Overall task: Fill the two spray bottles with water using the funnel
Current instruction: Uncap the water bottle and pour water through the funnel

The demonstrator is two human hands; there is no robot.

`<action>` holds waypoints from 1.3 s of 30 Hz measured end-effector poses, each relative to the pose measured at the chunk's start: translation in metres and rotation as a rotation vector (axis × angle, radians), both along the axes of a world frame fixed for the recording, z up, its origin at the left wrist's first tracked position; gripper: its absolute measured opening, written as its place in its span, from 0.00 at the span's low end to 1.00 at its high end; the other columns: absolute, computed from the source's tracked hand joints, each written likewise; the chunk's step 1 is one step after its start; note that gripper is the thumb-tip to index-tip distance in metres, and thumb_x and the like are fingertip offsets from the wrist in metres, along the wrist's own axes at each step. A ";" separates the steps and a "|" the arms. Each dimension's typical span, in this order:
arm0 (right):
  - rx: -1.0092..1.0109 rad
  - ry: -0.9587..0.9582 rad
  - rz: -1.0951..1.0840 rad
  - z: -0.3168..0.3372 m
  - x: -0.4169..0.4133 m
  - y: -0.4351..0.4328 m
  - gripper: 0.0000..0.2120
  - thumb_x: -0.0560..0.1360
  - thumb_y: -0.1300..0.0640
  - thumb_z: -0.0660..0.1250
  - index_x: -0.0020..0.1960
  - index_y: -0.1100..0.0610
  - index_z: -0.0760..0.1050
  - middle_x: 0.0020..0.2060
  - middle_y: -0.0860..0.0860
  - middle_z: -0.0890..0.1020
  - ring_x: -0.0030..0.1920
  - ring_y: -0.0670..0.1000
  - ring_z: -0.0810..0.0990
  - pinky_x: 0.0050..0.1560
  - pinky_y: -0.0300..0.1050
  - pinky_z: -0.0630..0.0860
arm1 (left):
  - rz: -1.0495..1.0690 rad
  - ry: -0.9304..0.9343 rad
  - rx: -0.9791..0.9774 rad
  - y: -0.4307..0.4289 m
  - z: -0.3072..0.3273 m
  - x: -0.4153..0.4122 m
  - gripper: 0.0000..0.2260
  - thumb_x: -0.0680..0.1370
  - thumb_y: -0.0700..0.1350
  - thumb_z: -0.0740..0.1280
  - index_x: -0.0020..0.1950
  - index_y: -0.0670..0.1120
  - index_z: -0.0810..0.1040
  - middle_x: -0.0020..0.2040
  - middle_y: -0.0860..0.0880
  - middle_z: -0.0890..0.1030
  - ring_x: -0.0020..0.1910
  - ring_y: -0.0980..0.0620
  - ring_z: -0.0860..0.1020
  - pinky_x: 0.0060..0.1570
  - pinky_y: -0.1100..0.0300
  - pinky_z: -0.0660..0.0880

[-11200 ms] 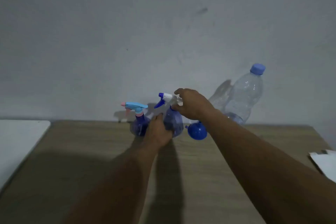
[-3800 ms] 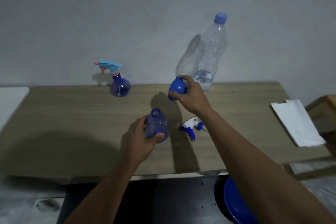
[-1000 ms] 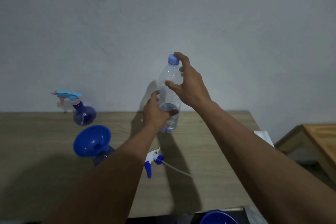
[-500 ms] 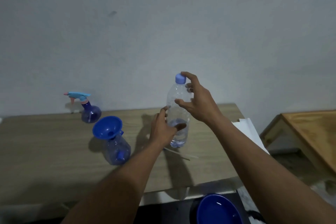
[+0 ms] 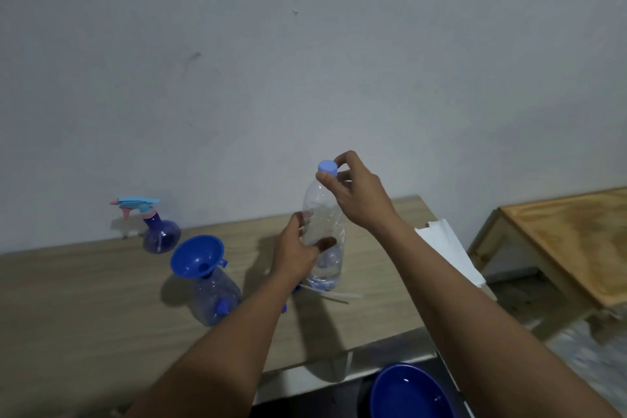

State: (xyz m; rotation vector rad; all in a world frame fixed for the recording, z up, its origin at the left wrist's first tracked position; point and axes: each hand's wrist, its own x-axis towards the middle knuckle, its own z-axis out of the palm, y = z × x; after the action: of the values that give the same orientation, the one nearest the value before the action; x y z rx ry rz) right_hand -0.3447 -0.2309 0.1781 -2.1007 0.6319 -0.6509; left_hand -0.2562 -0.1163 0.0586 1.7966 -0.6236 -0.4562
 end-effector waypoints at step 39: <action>0.134 -0.029 0.167 0.016 0.000 -0.007 0.10 0.81 0.49 0.67 0.60 0.50 0.76 0.50 0.45 0.85 0.48 0.44 0.83 0.47 0.35 0.74 | 0.095 0.007 -0.042 -0.003 -0.005 -0.014 0.30 0.64 0.57 0.79 0.63 0.56 0.74 0.59 0.56 0.82 0.58 0.54 0.79 0.57 0.54 0.79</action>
State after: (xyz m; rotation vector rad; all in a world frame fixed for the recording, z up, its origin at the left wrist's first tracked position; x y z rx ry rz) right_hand -0.3443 -0.2384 0.1941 -1.9906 0.4649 -0.5294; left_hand -0.2702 -0.1195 0.0540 1.7753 -0.5363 -0.3823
